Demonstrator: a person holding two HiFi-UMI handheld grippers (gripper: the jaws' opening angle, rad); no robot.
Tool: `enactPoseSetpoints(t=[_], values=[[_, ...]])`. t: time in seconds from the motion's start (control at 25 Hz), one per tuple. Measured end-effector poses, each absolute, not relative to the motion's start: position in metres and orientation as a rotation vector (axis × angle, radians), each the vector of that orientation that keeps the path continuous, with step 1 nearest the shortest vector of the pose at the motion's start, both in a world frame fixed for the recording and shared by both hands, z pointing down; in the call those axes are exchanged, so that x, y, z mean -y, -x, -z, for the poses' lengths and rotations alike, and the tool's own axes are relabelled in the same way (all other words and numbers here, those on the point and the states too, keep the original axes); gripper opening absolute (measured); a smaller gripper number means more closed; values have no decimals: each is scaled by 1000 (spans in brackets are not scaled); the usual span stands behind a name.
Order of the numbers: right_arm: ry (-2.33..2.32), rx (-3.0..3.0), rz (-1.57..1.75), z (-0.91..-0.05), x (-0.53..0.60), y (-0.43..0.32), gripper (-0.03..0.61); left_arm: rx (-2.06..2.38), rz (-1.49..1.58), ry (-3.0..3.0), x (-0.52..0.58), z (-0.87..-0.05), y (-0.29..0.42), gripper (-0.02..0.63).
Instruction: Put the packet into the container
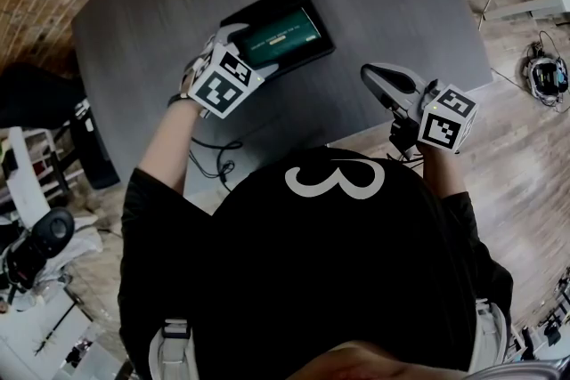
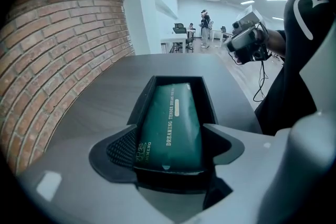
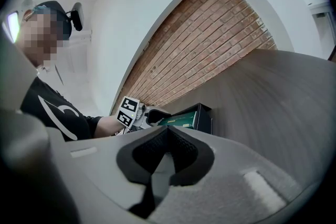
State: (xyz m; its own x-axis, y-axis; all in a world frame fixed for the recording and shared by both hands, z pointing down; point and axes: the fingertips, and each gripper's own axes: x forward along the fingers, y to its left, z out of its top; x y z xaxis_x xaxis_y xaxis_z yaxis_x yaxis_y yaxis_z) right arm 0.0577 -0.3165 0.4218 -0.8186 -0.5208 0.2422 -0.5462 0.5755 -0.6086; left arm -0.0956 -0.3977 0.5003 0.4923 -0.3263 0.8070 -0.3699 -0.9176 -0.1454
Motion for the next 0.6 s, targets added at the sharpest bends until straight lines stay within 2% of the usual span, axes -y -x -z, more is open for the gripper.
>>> enactPoseSetpoints(t=[0.4,0.6], values=[[-904,2768,-1053,-417,310,-54,2,692,-1267,-2684,394,-482,101,437],[-877,2792,-999,-407,300,-49,2,853,-1114,-2645,387,-462,113,352]])
